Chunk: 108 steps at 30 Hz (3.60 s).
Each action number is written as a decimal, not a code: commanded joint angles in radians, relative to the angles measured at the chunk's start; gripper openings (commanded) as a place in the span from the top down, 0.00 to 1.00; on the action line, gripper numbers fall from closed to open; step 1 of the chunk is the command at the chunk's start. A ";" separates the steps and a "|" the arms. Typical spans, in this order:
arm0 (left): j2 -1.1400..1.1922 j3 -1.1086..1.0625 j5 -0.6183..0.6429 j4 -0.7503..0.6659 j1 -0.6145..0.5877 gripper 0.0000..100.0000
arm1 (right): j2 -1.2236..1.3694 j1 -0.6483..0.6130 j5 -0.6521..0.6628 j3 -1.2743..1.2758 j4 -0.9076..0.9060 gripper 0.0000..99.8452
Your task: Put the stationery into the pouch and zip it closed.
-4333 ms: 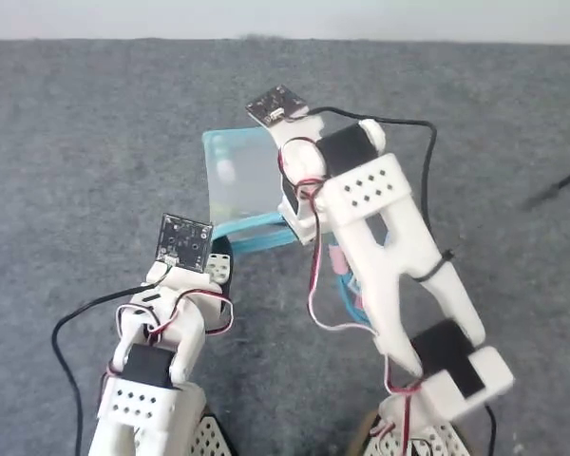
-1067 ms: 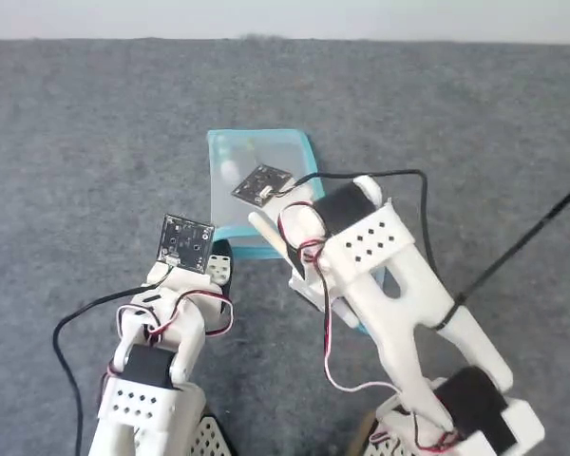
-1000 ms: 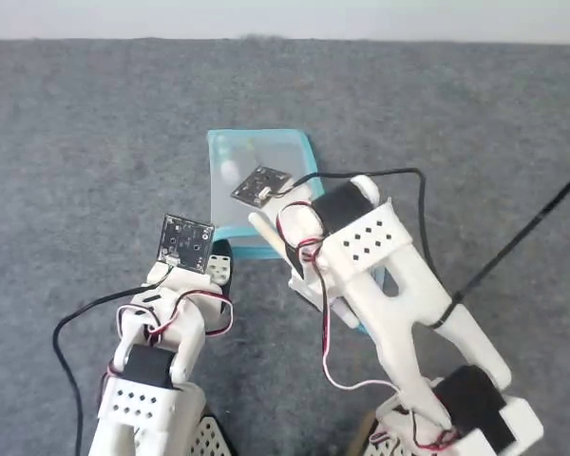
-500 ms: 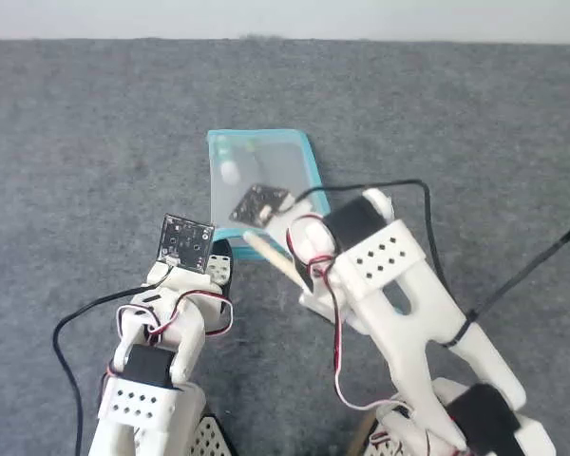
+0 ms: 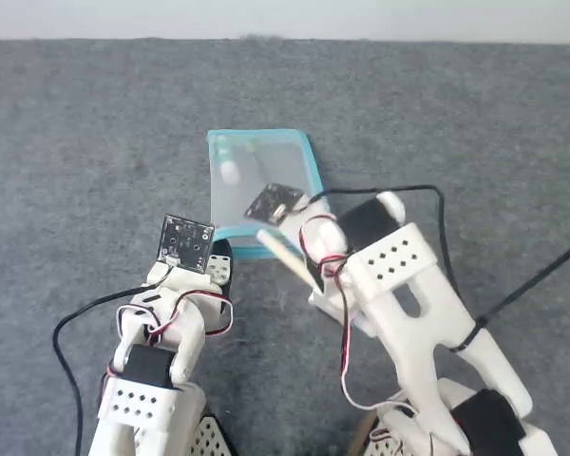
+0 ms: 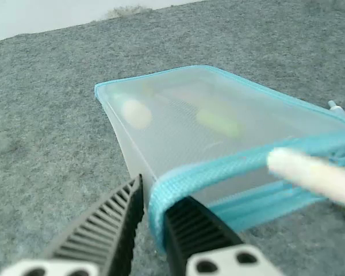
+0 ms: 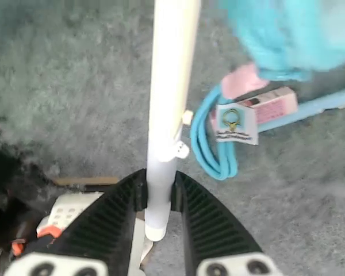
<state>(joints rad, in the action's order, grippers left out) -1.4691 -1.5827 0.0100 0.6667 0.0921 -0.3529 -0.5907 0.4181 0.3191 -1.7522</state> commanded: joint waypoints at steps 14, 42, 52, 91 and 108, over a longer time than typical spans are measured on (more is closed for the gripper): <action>-0.015 0.013 -0.014 -0.006 0.000 0.99 | 0.111 0.022 0.000 -0.198 -0.045 0.99; -0.015 0.015 -0.018 -0.008 0.008 0.99 | 0.252 0.028 0.028 -0.098 -0.045 0.99; -0.015 0.012 -0.083 -0.006 0.011 0.99 | 0.389 0.031 -0.104 -0.304 -0.045 0.99; -0.015 -0.012 -0.130 -0.005 0.092 0.99 | 0.328 -0.065 -0.232 -0.624 0.130 0.78; -0.009 0.053 0.054 -0.055 -0.172 0.99 | 0.024 0.236 -0.242 -0.393 0.137 0.78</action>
<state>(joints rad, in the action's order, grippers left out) -1.4691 -1.5965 0.0683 0.6160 -0.0982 -0.2256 -0.3959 0.2002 -0.1703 -1.6464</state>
